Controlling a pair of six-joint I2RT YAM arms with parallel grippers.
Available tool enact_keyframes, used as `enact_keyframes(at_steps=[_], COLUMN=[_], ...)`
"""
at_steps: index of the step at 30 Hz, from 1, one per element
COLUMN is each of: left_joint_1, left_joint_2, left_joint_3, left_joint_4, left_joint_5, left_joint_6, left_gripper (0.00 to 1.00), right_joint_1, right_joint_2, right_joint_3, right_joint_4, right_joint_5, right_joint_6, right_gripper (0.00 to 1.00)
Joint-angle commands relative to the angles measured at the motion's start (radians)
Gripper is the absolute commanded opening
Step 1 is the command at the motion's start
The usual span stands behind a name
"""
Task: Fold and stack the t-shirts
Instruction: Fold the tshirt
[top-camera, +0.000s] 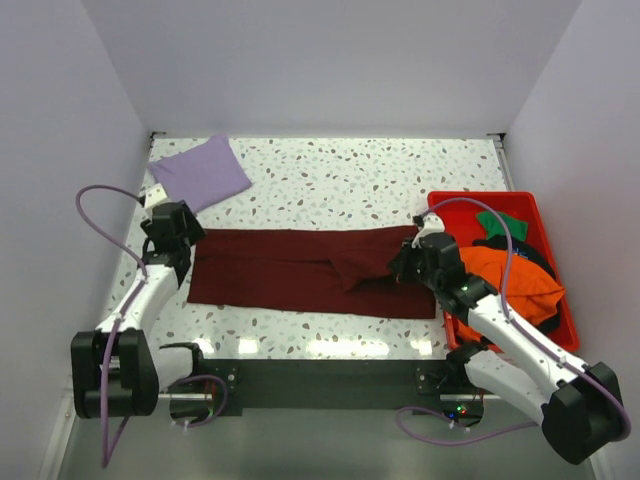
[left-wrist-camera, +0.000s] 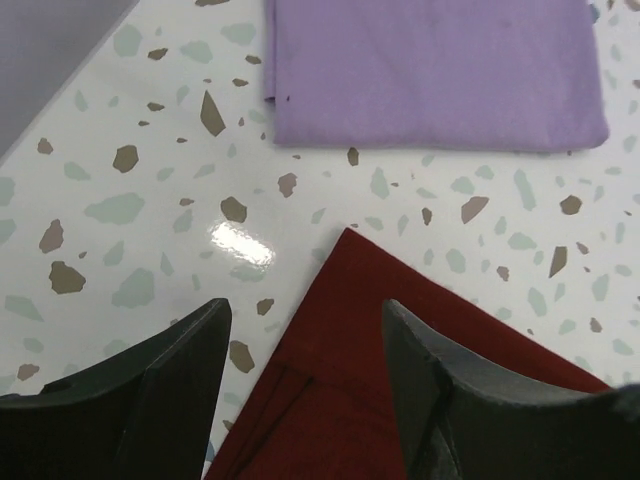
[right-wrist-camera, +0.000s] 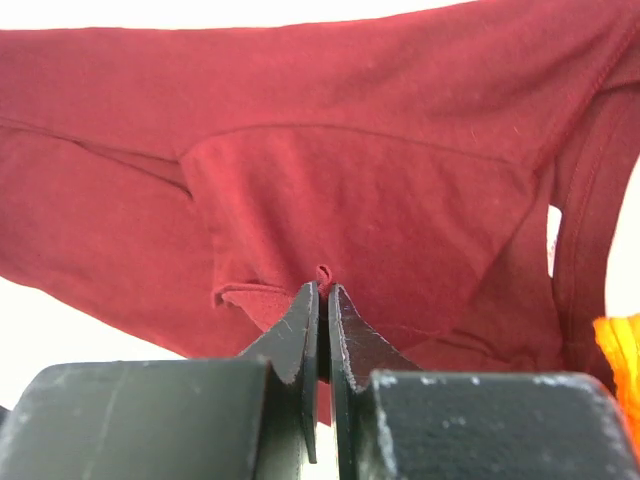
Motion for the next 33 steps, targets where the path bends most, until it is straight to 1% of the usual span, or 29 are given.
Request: enact_keyframes(at_steps=[1,3,5,6,7,8,9,11,12,14,17,19,21,22,26,33], left_joint_1=[-0.048,-0.145,-0.196,-0.218,-0.220,-0.221,-0.221,-0.223,-0.223,-0.223,-0.223,-0.223,-0.221,-0.221,-0.221,-0.221], left_joint_2=[-0.050,-0.044,-0.017,-0.005,0.009,0.041,0.056,0.105,0.122,0.170,0.245,0.295,0.317,0.326,0.328,0.368], left_joint_3=[-0.007,0.002,0.014,0.021,0.031,0.039,0.048,0.085,0.097,0.131,0.174,0.197,0.202,0.200,0.180,0.186], left_joint_4=[0.037,0.057,0.082,0.114,0.131,0.151,0.180,0.195,0.207,0.220,0.243,0.249,0.257,0.260,0.295,0.313], left_joint_5=[-0.049,-0.092,-0.097,-0.048,-0.019,0.009,0.045,0.065,0.073,0.076,0.098,0.112,0.122,0.122,0.119,0.159], left_joint_6=[-0.022,-0.021,-0.022,-0.025,-0.031,-0.040,-0.043,-0.045,-0.044,-0.033,-0.019,-0.013,-0.005,-0.002,-0.004,-0.010], left_gripper=[0.67,0.67,0.67,0.67,0.67,0.68,0.68,0.69,0.70,0.71,0.73,0.73,0.74,0.74,0.76,0.77], right_joint_1=[0.008,0.012,0.018,0.026,0.029,0.035,0.047,0.055,0.070,0.093,0.167,0.233,0.288,0.304,0.362,0.459], right_joint_2=[-0.029,-0.037,-0.045,-0.048,-0.046,-0.046,-0.045,-0.046,-0.046,-0.040,0.015,0.091,0.151,0.208,0.335,0.457], right_joint_3=[0.002,0.007,0.007,0.006,0.000,-0.002,-0.005,-0.004,-0.002,0.007,0.041,0.084,0.111,0.136,0.183,0.228], right_joint_4=[-0.029,-0.063,-0.080,-0.097,-0.104,-0.112,-0.127,-0.132,-0.124,-0.101,-0.040,-0.002,0.027,0.035,0.066,0.086], right_joint_5=[0.055,0.071,0.075,0.074,0.077,0.083,0.103,0.123,0.134,0.148,0.161,0.180,0.189,0.190,0.206,0.230], right_joint_6=[0.017,0.017,0.015,0.017,0.018,0.023,0.026,0.030,0.030,0.029,0.018,0.012,0.007,0.006,0.018,0.059], right_gripper=[0.00,0.00,0.07,0.12,0.19,0.34,0.42,0.56,0.57,0.59,0.57,0.56,0.53,0.52,0.50,0.46])
